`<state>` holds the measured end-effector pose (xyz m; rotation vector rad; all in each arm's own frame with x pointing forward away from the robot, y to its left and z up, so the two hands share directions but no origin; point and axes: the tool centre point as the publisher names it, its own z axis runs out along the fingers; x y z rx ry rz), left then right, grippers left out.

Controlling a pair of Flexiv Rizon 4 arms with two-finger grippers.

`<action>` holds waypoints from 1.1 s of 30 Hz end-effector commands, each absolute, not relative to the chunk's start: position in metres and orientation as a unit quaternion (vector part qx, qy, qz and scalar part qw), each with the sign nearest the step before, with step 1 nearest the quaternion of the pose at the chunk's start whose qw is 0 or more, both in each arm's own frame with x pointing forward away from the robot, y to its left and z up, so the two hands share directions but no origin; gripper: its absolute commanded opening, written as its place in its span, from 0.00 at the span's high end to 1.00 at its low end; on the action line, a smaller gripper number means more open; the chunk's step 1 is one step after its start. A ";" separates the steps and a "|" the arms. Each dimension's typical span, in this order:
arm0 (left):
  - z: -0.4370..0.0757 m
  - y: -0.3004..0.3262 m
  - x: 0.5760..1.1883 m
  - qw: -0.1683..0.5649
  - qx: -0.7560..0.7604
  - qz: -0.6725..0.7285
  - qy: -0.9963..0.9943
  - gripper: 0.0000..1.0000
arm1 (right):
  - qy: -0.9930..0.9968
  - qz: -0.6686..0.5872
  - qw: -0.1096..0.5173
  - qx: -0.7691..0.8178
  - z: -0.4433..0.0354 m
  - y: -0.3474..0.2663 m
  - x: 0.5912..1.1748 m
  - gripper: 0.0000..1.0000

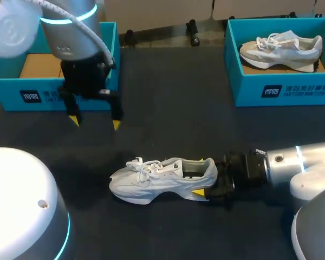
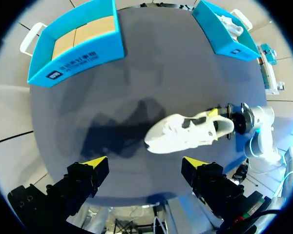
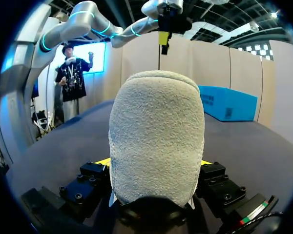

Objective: Take the shoe out of the shoebox, open the shoe tongue, remove and reinsert the insole, then place the shoe into the shoebox

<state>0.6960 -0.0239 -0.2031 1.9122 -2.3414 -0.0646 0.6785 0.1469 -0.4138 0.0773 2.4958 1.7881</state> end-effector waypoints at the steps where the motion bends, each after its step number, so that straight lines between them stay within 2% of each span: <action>1: -0.213 -0.043 0.686 0.058 0.635 -0.039 -0.769 0.00 | 0.814 0.580 0.036 0.026 -0.414 0.148 0.678 1.00; 6: -0.217 -0.074 0.675 0.070 0.645 -0.052 -0.759 0.00 | 0.814 0.580 0.036 0.026 -0.414 0.148 0.678 1.00; 24: -0.217 -0.074 0.675 0.070 0.645 -0.052 -0.759 0.00 | 0.814 0.580 0.036 0.026 -0.414 0.148 0.678 1.00; 33: -0.236 -0.138 0.672 0.068 0.643 -0.077 -0.759 0.00 | 0.814 0.580 0.036 0.026 -0.414 0.148 0.678 1.00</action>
